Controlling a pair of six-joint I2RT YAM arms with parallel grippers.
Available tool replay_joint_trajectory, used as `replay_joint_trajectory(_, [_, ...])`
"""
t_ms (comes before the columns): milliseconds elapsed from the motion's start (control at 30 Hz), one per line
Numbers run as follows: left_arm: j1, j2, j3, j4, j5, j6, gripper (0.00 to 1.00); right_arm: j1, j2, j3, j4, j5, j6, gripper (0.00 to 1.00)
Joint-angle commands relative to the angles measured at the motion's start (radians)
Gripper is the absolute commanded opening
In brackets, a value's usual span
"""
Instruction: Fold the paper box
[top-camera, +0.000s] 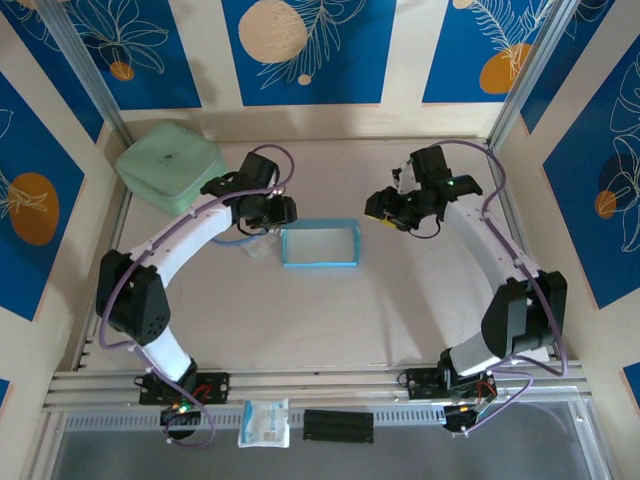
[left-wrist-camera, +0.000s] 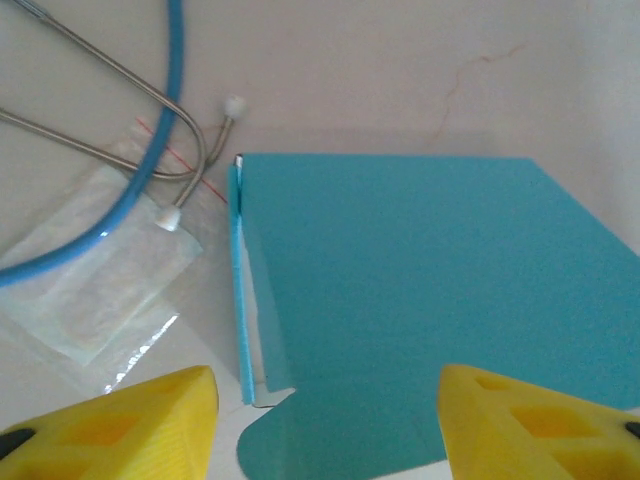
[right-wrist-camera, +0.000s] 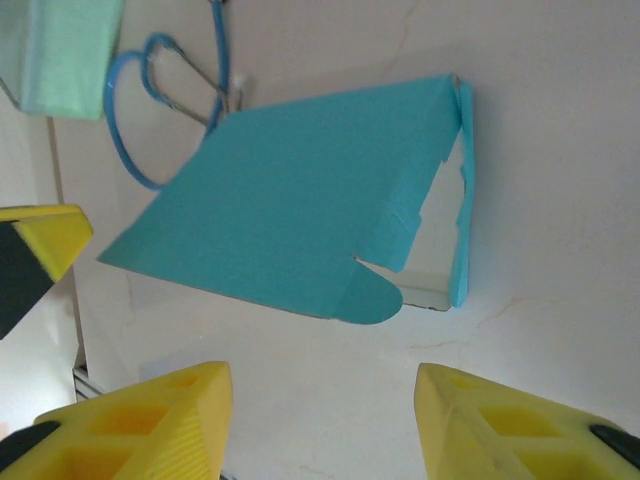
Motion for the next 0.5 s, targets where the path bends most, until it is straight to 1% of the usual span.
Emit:
replay_joint_trajectory(0, [0.008, 0.029, -0.004, 0.038, 0.088, 0.003, 0.59, 0.023, 0.052, 0.028, -0.008, -0.033, 0.009, 0.51])
replay_joint_trajectory(67, [0.008, 0.046, -0.012, 0.057, 0.102, 0.000, 0.57, 0.024, 0.085, 0.023, 0.029, -0.050, 0.011, 0.49])
replay_joint_trajectory(267, [0.008, 0.083, -0.037, 0.088, 0.117, -0.005, 0.46, 0.036, 0.165, 0.034, 0.076, -0.036, 0.015, 0.43])
replay_joint_trajectory(467, [0.008, 0.098, -0.064, 0.129, 0.143, -0.023, 0.40, 0.065, 0.217, 0.032, 0.109, -0.035, 0.037, 0.36])
